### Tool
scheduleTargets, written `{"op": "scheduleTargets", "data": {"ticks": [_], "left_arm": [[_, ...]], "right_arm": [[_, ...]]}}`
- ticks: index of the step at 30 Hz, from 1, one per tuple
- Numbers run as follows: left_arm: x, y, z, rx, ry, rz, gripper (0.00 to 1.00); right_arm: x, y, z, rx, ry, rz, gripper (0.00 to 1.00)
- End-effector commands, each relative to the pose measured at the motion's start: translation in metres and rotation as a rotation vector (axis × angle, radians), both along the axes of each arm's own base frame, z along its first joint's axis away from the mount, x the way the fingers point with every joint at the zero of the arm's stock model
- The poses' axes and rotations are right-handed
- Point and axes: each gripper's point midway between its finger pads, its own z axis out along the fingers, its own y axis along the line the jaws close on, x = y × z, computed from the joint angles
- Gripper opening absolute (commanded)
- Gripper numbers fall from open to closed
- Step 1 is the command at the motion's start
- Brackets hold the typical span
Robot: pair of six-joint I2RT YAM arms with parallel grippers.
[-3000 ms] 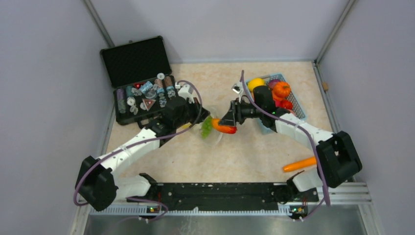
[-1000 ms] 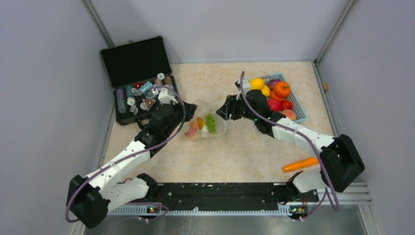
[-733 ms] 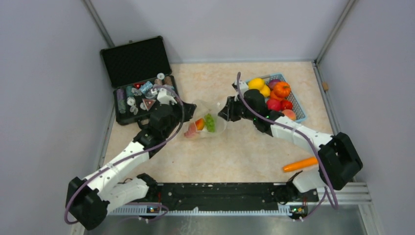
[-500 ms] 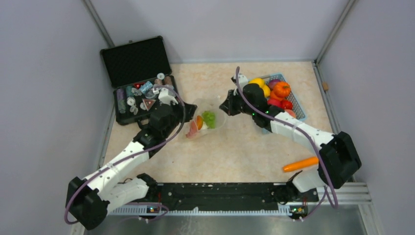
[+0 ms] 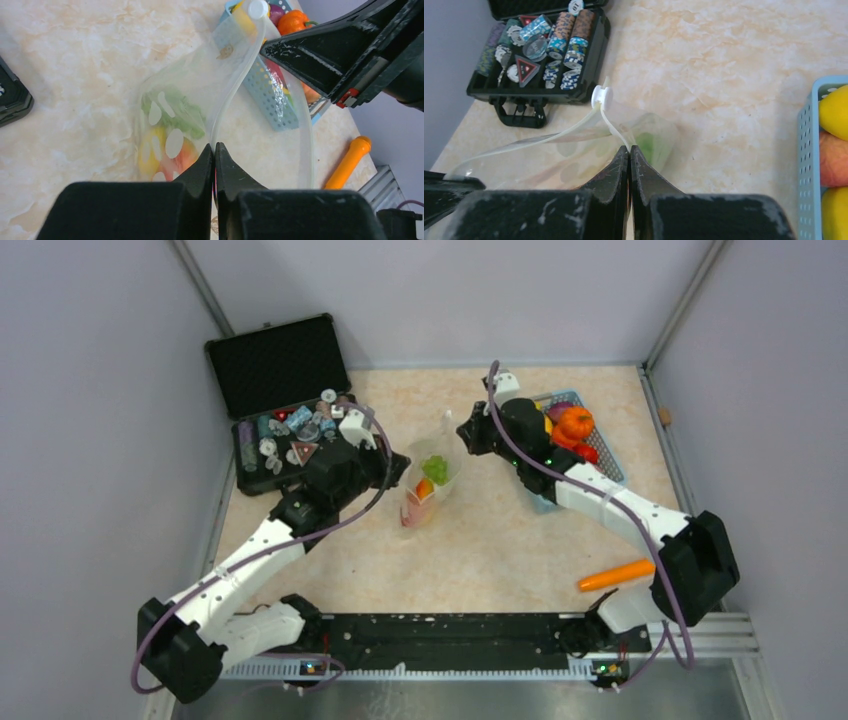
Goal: Place the food in the zip-top bag and seal the zipper
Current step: Adjust the zipper food storage bag at the center of the board.
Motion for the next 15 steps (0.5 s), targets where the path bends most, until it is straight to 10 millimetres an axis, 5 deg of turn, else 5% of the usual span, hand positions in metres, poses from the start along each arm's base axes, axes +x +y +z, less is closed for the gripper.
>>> {"op": "scheduleTargets", "data": {"ticks": [1, 9, 15], "left_arm": [[0.012, 0.011, 0.036, -0.069, -0.092, 0.098, 0.02], [0.016, 0.027, 0.078, -0.096, -0.208, 0.166, 0.03], [0.009, 0.018, 0.061, -0.073, -0.162, 0.104, 0.02]], "right_arm": [[0.016, 0.003, 0.018, -0.009, -0.032, -0.037, 0.00], [0.023, 0.018, 0.010, 0.070, 0.005, 0.015, 0.00], [0.030, 0.027, 0.017, 0.124, 0.003, 0.054, 0.00]]}}
